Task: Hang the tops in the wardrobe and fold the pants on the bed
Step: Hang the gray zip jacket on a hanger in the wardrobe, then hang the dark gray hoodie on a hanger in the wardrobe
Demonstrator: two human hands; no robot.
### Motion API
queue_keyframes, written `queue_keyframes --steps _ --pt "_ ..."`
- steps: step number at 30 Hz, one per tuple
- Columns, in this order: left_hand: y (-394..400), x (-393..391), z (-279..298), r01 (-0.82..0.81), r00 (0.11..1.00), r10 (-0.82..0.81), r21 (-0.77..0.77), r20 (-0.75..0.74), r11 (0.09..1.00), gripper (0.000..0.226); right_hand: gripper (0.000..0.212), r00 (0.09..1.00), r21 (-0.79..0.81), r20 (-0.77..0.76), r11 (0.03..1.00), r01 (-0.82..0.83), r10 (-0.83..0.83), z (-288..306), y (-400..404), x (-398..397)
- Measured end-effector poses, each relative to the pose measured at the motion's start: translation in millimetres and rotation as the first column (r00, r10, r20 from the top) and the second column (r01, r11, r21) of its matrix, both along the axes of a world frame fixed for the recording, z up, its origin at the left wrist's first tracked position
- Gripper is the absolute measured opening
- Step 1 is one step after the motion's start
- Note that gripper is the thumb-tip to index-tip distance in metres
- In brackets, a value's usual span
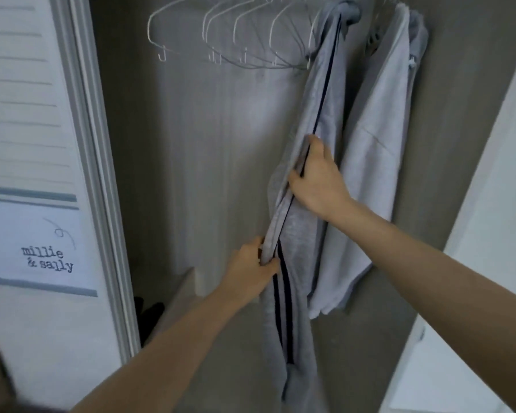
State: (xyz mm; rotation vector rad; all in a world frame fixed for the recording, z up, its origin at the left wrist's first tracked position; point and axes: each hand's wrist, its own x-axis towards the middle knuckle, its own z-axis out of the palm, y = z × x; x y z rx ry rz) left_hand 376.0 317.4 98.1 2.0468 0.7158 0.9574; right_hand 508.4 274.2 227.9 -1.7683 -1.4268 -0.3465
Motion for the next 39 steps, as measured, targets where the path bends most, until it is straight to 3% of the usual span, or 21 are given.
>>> queue_keyframes --steps 3,8,13,17,20,22,27,28,30,33,36,39 --pt "-14.6 -18.5 -20.0 0.006 0.995 -0.007 -0.015 -0.098 1.000 0.006 0.073 0.993 -0.095 -0.059 0.990 -0.108 0.103 -39.1 -25.2 -25.5" --pt "-29.8 -68.4 -64.3 -0.072 0.985 0.061 -0.064 -0.161 0.995 0.027 0.070 0.958 -0.161 -0.107 0.946 -0.281 0.266 -103.0 -63.1 -69.1" --pt "-78.5 -129.7 -93.3 -0.288 0.951 0.271 -0.109 -0.149 0.951 0.035 0.060 0.868 -0.195 -0.237 0.854 -0.482 0.436 -159.1 -82.1 -102.6" --pt "-140.2 -165.0 -111.4 -0.515 0.856 0.501 -0.131 -0.124 0.847 0.029 0.051 0.743 -0.252 -0.349 0.706 -0.661 0.571 -195.6 -97.7 -122.3" --pt "-200.5 -179.5 -132.9 -0.722 0.689 0.715 -0.185 -0.116 0.666 0.027 0.047 0.616 -0.289 -0.396 0.544 -0.788 0.681 -224.7 -112.6 -141.3" --pt "-246.7 -183.7 -147.2 -0.838 0.533 0.836 -0.219 -0.135 0.499 0.026 0.045 0.517 -0.315 -0.419 0.415 -0.854 0.746 -241.5 -128.3 -157.9" --pt "-375.0 -180.1 -179.1 -0.931 0.104 0.978 -0.363 -0.182 0.032 0.024 0.044 0.236 -0.383 -0.454 0.052 -0.922 0.859 -272.4 -189.6 -201.7" --pt "-385.5 -179.7 -184.0 -0.932 0.074 0.981 -0.362 -0.181 0.004 0.026 0.044 0.227 -0.382 -0.463 0.038 -0.923 0.857 -277.8 -192.4 -203.4" --pt "-443.3 -172.9 -192.4 -0.905 -0.128 0.973 -0.379 -0.194 -0.195 0.034 0.042 0.115 -0.409 -0.490 -0.112 -0.906 0.864 -289.8 -228.1 -222.8" --pt "-518.6 -160.7 -200.9 -0.818 -0.371 0.906 -0.392 -0.203 -0.422 0.036 0.038 -0.032 -0.435 -0.522 -0.298 -0.849 0.852 -307.1 -283.2 -245.4" --pt "-600.7 -141.9 -219.2 -0.671 -0.584 0.777 -0.400 -0.236 -0.625 0.014 0.036 -0.218 -0.467 -0.519 -0.488 -0.737 0.827 -319.2 -354.5 -263.2" --pt "-678.8 -112.7 -233.8 -0.503 -0.735 0.620 -0.393 -0.275 -0.770 0.018 0.037 -0.373 -0.480 -0.517 -0.622 -0.618 0.770 -329.8 -429.4 -271.2"
